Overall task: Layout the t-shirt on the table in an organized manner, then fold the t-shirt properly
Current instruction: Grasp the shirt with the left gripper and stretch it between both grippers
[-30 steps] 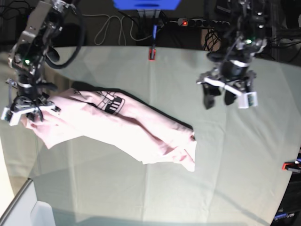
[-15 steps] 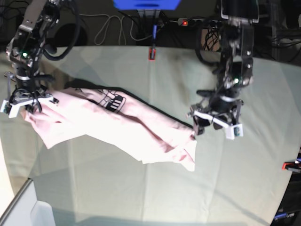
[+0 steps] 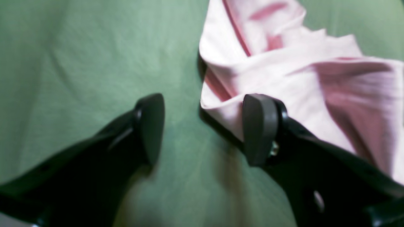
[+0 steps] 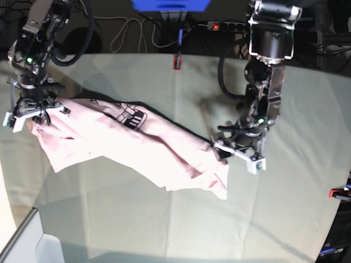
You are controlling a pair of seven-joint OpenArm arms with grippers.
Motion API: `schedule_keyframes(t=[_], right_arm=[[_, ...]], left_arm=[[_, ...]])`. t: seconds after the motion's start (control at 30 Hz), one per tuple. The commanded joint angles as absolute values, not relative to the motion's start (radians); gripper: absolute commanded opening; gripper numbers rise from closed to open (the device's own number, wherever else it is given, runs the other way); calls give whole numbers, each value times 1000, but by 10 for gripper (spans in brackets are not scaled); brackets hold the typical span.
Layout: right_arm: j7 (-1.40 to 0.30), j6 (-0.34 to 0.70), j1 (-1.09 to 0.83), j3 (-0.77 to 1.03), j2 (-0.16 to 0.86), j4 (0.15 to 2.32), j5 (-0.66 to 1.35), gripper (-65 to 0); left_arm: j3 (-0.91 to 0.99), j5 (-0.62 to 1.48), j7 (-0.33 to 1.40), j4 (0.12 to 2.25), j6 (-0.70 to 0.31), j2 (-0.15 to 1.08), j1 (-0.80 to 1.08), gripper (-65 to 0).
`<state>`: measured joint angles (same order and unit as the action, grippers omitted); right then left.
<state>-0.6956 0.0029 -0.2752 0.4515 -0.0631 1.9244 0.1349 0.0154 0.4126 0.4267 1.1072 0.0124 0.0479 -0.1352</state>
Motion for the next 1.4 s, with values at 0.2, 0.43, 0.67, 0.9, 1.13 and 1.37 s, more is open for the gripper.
schedule_keyframes(t=[0.2,0.43,0.67,0.9,1.13,1.37], right_arm=[[-677,5,-272,455,-56,1945,130,-650],[-677,5,-266,455,-56,1945,130,-650],[-677,5,-263,455,-56,1945,130,-650],[-676,5,-243,456,-35,1945,130,-650],[-668,5,-208,456,7,1952,131,-650],[-676,5,-151,486,7,1962,131,-650]], left_arm=[[-54,420,406,1092,2,41,-174,-276],[-51,420,406,1092,2,44,-168,-434],[-51,420,407,1092,7,51,-165,-647],[-48,427,414,1319,12,67,-61,-647],[50,427,417,1797,13,91,150,-647],[222,427,417,1977,13,114,237,-647]])
